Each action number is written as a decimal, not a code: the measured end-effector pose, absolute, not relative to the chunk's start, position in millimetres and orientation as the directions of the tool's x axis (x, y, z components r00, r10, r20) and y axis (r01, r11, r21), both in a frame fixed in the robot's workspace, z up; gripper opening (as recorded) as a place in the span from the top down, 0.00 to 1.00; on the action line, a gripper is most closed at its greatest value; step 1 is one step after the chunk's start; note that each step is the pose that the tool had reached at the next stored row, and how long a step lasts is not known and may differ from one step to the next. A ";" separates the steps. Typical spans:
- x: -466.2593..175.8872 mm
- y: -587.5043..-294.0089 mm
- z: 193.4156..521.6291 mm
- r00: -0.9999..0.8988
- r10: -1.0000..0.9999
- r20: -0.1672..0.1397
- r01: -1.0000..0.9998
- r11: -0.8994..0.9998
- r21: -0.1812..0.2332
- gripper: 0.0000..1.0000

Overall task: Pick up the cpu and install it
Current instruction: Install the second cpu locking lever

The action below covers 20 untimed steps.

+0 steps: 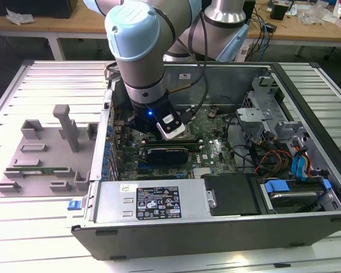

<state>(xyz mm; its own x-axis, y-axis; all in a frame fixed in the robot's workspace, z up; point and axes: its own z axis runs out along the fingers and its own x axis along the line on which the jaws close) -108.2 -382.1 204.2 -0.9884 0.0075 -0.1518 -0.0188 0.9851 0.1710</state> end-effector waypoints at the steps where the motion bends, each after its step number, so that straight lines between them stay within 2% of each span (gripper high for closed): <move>1: -108.1 -382.0 203.6 -0.988 0.008 -0.153 -0.019 0.985 0.173 0.89; 10: -111.3 -382.0 196.9 -0.984 0.013 -0.177 -0.024 0.978 0.207 0.89; 16: -116.1 -381.8 196.5 -0.984 0.013 -0.179 -0.024 0.978 0.205 0.89; 20: -116.0 -379.8 216.7 -0.984 0.010 -0.177 -0.024 0.982 0.186 0.89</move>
<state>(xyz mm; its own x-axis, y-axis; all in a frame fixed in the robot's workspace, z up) -116.0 -379.8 216.7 -0.9841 0.0096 -0.1775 -0.0240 0.9822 0.1862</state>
